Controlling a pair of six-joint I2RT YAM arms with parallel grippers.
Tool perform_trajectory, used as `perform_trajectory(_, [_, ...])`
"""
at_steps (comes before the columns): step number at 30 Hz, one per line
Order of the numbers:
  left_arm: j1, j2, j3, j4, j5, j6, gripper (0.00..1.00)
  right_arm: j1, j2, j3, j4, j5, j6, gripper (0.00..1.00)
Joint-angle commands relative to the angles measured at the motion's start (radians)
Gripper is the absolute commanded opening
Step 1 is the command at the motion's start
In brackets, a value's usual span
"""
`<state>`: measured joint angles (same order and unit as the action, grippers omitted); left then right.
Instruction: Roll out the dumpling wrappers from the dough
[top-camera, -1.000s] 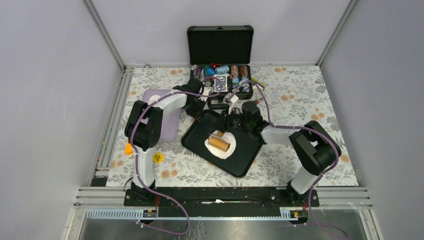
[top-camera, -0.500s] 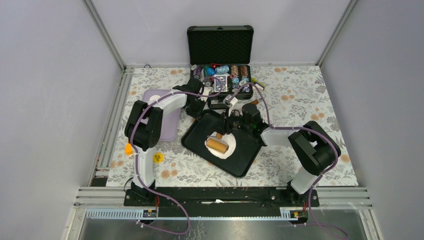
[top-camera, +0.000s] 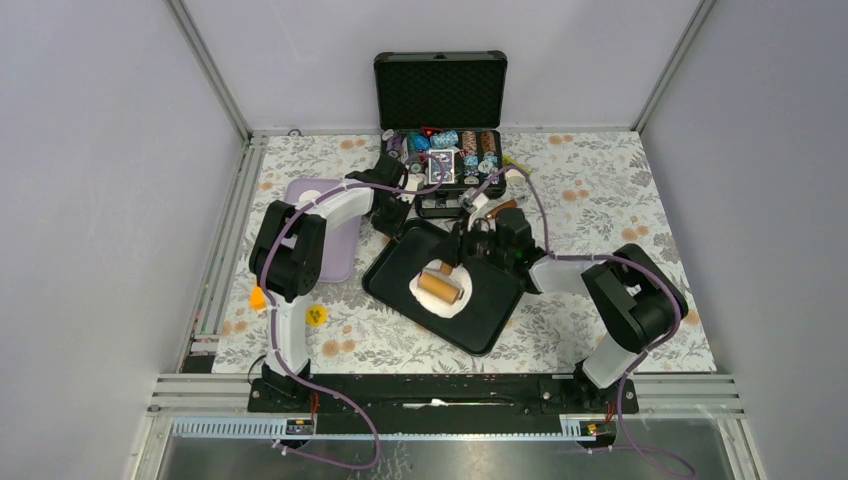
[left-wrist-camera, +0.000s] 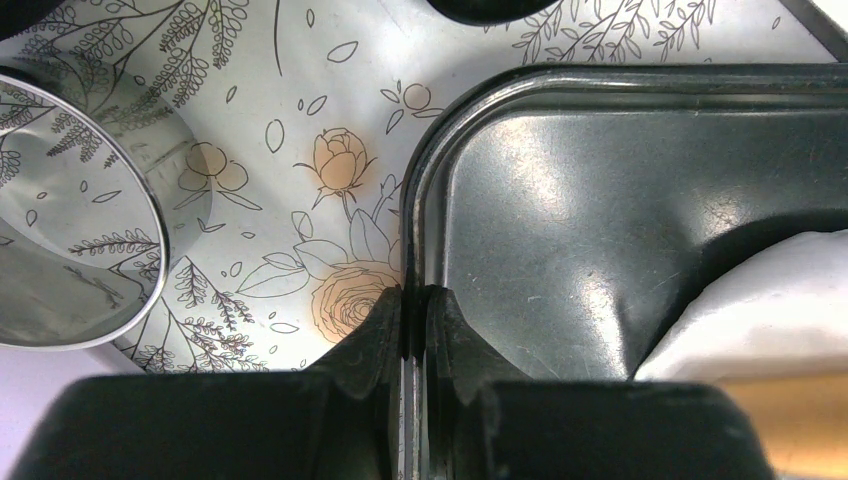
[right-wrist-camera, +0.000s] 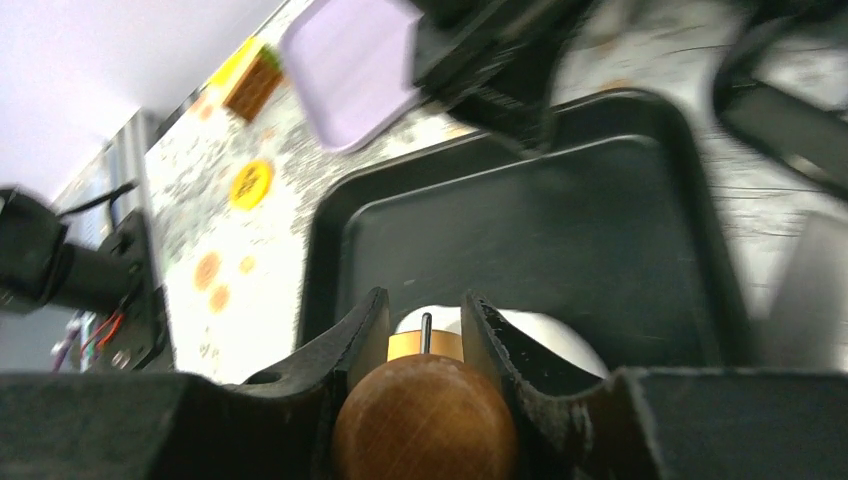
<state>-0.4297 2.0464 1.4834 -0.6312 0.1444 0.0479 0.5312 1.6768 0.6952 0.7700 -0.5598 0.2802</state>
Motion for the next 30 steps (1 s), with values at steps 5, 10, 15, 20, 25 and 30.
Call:
perform_trajectory(5, [0.005,0.018,-0.017,-0.025,-0.081,0.023,0.0,0.144,0.039,-0.146,-0.17,-0.033,-0.16,0.0])
perform_trajectory(10, [0.005,0.017,-0.02,-0.024,-0.083,0.021,0.0,0.102,0.022,-0.118,-0.143,0.018,-0.147,0.0])
perform_trajectory(15, [0.005,0.02,-0.017,-0.026,-0.081,0.023,0.0,-0.05,0.047,-0.052,-0.138,0.019,-0.109,0.0])
perform_trajectory(20, [0.005,0.02,-0.017,-0.027,-0.08,0.023,0.0,-0.09,0.042,-0.037,-0.174,0.072,-0.179,0.0])
perform_trajectory(25, [0.005,0.02,-0.017,-0.027,-0.079,0.023,0.0,-0.035,0.034,-0.082,-0.182,0.032,-0.193,0.0])
perform_trajectory(30, [0.005,0.02,-0.015,-0.027,-0.079,0.023,0.0,0.089,0.044,-0.163,-0.167,-0.05,-0.194,0.0])
